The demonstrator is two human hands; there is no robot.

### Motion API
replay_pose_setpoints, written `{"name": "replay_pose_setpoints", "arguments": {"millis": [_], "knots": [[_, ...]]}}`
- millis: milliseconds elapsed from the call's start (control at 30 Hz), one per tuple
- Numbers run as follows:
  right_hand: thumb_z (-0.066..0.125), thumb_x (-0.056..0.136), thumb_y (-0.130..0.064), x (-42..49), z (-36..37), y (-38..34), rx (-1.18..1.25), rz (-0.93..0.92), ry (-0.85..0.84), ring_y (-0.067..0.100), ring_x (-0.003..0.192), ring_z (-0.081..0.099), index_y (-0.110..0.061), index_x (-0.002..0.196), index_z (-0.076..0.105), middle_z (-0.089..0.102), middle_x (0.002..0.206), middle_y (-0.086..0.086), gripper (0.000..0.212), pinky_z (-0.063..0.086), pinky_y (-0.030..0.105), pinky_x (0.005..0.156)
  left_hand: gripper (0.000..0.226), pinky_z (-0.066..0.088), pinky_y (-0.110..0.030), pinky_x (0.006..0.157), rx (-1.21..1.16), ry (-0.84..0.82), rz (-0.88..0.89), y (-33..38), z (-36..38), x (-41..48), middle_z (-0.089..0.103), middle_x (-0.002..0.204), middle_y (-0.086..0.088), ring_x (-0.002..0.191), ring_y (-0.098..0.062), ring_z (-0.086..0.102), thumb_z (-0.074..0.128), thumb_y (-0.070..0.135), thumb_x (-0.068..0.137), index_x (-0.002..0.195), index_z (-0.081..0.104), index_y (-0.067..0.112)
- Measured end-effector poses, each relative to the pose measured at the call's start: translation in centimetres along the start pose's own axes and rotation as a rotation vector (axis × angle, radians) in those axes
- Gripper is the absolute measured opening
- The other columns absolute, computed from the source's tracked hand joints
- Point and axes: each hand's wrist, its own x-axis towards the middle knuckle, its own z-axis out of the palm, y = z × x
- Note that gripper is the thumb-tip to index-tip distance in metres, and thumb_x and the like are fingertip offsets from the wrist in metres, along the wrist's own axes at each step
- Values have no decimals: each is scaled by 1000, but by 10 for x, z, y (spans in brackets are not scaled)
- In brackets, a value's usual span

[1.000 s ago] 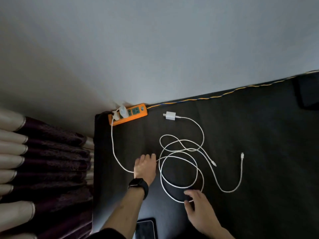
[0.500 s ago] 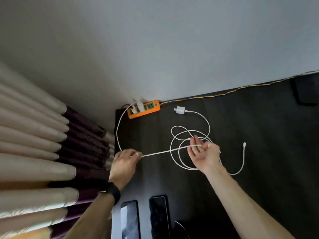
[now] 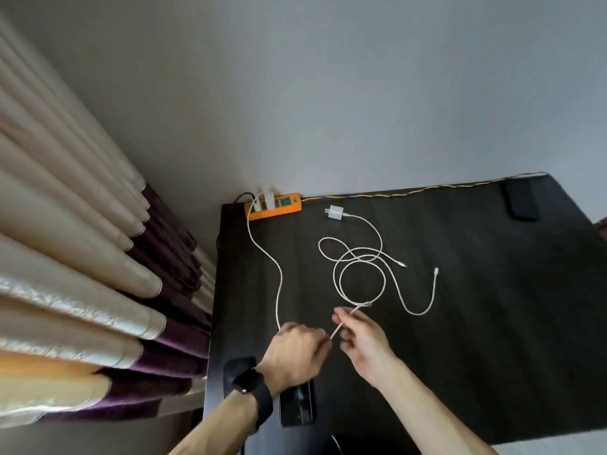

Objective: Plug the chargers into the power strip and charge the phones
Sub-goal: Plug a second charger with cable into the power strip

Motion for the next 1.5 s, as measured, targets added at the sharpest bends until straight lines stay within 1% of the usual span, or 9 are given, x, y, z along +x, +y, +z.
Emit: {"name": "replay_pose_setpoints", "arguments": {"millis": [133, 333, 500, 633, 867, 1000, 1200, 1333, 1500], "knots": [[63, 90, -31, 3, -21, -35, 281, -50, 77, 10, 60, 42, -21, 82, 64, 70, 76, -7, 13, 24, 25, 59, 22, 48, -31, 76, 246, 155, -10, -69, 16, -35, 65, 71, 12, 73, -14, 64, 47, 40, 87, 78, 65, 31], [51, 101, -47, -15, -51, -95, 196, -323, 218, 10, 71, 55, -21, 92, 66, 68, 85, -4, 31, 34, 24, 62, 13, 52, -40, 68, 326, 145, -379, -134, 2, -62, 65, 77, 4, 79, -24, 64, 81, 26, 72, 77, 70, 30], [65, 94, -7, -55, -39, -48, 118, -328, -37, 11, 64, 61, -8, 102, 71, 67, 79, 6, 10, 55, 20, 60, 70, 46, -37, 99, -57, 142, -315, -59, -22, -36, 51, 137, 3, 122, -24, 50, 54, 31, 71, 141, 48, 28], [69, 87, 1, -76, -22, 7, -66, -237, -155, 17, 69, 65, -13, 91, 61, 70, 84, 13, 16, 53, 24, 63, 28, 45, -22, 89, -568, 34, -65, 31, -31, -39, 65, 108, 6, 102, -13, 61, 57, 32, 85, 113, 61, 27], [62, 88, -29, -59, -67, -39, 453, -176, 146, 15, 68, 55, -21, 74, 55, 60, 60, -8, 18, 33, 24, 63, 45, 49, -28, 52, 149, 352, 78, -26, 23, -90, 60, 68, 7, 67, -16, 62, 29, 54, 101, 85, 61, 27], [39, 102, -31, -40, -119, -68, 451, -251, 325, 11, 58, 45, -23, 69, 44, 46, 65, -8, 34, 34, 23, 60, 31, 51, -34, 52, 180, 149, -400, -78, 15, -105, 58, 92, 6, 80, -23, 68, 42, 57, 95, 96, 63, 34], [35, 106, -42, -47, -170, -75, 311, -268, 475, 10, 48, 34, -17, 84, 58, 38, 66, -4, 41, 33, 26, 58, 31, 51, -31, 77, -322, 115, -812, -76, -41, -44, 74, 95, -6, 91, -32, 70, 52, 51, 92, 105, 71, 30], [32, 104, -55, -55, -177, -73, -55, -355, 565, 12, 51, 37, -16, 89, 67, 46, 72, -1, 54, 33, 26, 53, 21, 45, -19, 40, -1073, 207, -808, -20, -63, 29, 64, 72, -5, 51, -21, 62, 60, 28, 94, 96, 69, 9], [43, 106, -35, -63, -198, -79, -395, -555, 407, 10, 50, 35, -11, 92, 72, 39, 56, -4, 41, 32, 27, 51, 11, 56, -29, 68, -1356, 161, -528, 80, -76, 111, 62, 78, -4, 66, -17, 60, 58, 13, 95, 101, 68, 15]]}}
